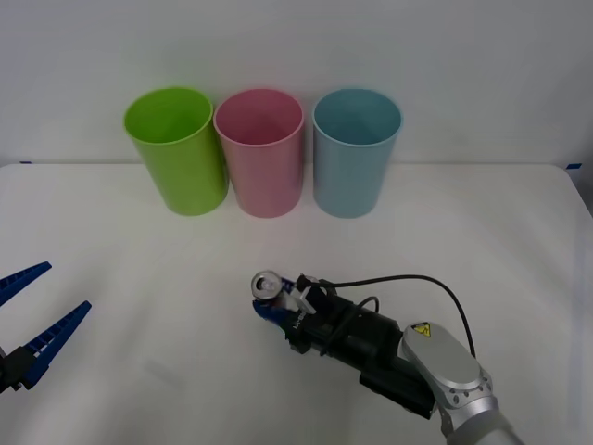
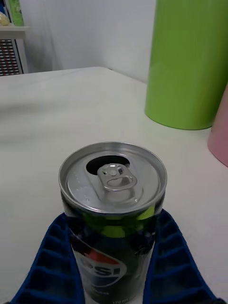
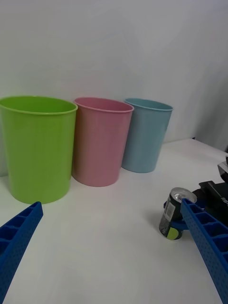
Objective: Grasp the object on the table and drop it into the matching bin: aluminum can to the light blue bin, PET bottle to the pink bin.
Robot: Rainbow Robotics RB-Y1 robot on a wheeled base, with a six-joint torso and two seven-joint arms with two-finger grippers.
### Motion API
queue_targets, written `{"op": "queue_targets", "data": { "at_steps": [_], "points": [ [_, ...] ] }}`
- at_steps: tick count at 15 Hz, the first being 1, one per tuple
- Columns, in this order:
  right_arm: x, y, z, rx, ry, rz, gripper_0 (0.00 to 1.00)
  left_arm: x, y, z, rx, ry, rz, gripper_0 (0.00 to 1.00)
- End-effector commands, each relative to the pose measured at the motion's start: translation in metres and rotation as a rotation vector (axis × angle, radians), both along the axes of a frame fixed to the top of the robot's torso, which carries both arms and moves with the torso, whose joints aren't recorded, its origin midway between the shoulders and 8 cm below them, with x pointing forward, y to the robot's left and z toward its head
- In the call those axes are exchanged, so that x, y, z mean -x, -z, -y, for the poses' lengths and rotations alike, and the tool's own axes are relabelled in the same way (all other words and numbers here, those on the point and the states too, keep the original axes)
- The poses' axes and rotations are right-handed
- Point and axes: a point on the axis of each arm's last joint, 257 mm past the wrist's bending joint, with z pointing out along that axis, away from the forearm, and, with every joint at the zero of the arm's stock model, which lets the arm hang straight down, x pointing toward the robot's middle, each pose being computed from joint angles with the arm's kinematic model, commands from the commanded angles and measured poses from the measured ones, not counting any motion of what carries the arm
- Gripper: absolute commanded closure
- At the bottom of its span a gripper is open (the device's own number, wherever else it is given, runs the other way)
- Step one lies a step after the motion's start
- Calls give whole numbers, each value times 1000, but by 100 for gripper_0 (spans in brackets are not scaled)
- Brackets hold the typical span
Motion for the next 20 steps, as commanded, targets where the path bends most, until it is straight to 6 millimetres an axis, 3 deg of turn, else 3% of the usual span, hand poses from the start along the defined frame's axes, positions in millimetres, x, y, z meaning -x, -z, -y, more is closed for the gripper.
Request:
{"op": "queue_targets", "data": {
  "at_steps": [1,5,8,12,16,20],
  "points": [
    [1,-1,-1,-10,2,-5,100,0,0,0,0,0,0,0],
    [-2,-11,2,-35,7,0,100,0,0,0,0,0,0,0],
    [-5,-28,21,-71,16,14,100,0,0,0,0,0,0,0],
    [0,-53,70,-109,60,36,100,0,0,0,0,0,0,0],
    [3,-92,124,-167,133,56,100,0,0,0,0,0,0,0],
    [13,-136,159,-249,179,56,100,0,0,0,0,0,0,0]
  ]
}}
